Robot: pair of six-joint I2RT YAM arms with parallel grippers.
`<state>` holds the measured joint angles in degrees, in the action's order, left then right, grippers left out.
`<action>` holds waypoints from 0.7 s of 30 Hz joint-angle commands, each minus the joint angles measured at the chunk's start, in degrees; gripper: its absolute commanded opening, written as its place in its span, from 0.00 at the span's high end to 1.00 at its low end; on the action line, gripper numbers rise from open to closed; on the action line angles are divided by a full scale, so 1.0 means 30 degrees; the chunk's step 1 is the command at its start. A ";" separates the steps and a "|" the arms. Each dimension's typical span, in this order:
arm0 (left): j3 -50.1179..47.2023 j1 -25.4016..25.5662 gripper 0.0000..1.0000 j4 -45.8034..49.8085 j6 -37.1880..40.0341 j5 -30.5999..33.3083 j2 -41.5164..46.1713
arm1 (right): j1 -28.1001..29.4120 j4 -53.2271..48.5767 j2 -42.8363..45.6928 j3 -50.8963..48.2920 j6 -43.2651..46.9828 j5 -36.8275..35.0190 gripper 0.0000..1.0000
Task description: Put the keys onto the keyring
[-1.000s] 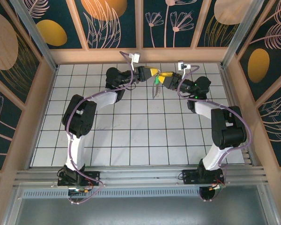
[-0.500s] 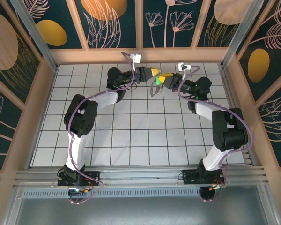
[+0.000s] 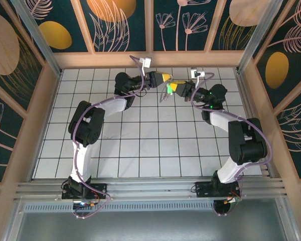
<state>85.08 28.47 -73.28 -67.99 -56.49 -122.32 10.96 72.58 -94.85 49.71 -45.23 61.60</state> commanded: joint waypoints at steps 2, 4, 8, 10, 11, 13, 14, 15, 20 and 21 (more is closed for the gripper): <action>0.0499 0.0091 1.00 -0.0799 0.0305 0.0457 0.0199 | 0.0554 -0.0061 0.0576 -0.0246 0.0699 0.0245 1.00; 0.0483 0.0091 1.00 -0.0857 0.0255 0.0461 0.0220 | 0.0720 -0.0240 0.0478 -0.0146 0.0817 0.0085 1.00; 0.0385 0.0076 1.00 -0.1018 0.0210 0.0453 0.0227 | 0.0963 -0.0315 -0.0033 0.0237 0.0692 -0.0198 1.00; 0.0296 0.0090 1.00 -0.1078 0.0219 0.0515 0.0284 | 0.0997 -0.0374 -0.0263 0.0376 0.0614 -0.0290 1.00; 0.0214 0.0083 1.00 -0.1135 0.0220 0.0570 0.0343 | 0.0984 -0.0373 -0.0368 0.0406 0.0555 -0.0369 1.00; 0.0048 0.0072 1.00 -0.1237 0.0249 0.0686 0.0476 | 0.0987 -0.0453 -0.0494 0.0399 0.0532 -0.0517 1.00; -0.0077 0.0090 1.00 -0.1265 0.0266 0.0764 0.0543 | 0.0990 -0.0461 -0.0544 0.0378 0.0533 -0.0576 1.00; -0.0184 0.0090 1.00 -0.1310 0.0276 0.0833 0.0635 | 0.0956 -0.0462 -0.0526 0.0313 0.0519 -0.0640 1.00; -0.0969 0.0090 1.00 -0.1385 0.0674 0.1271 0.1204 | 0.0602 -0.0476 -0.0244 -0.0387 0.0577 -0.1079 1.00; -0.1100 0.0083 1.00 -0.1385 0.0748 0.1370 0.1302 | 0.0542 -0.0491 -0.0230 -0.0477 0.0588 -0.1102 1.00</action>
<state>82.65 28.47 -73.52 -67.51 -54.19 -121.99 12.88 70.50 -95.57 49.41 -44.60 58.52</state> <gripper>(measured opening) 0.050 0.051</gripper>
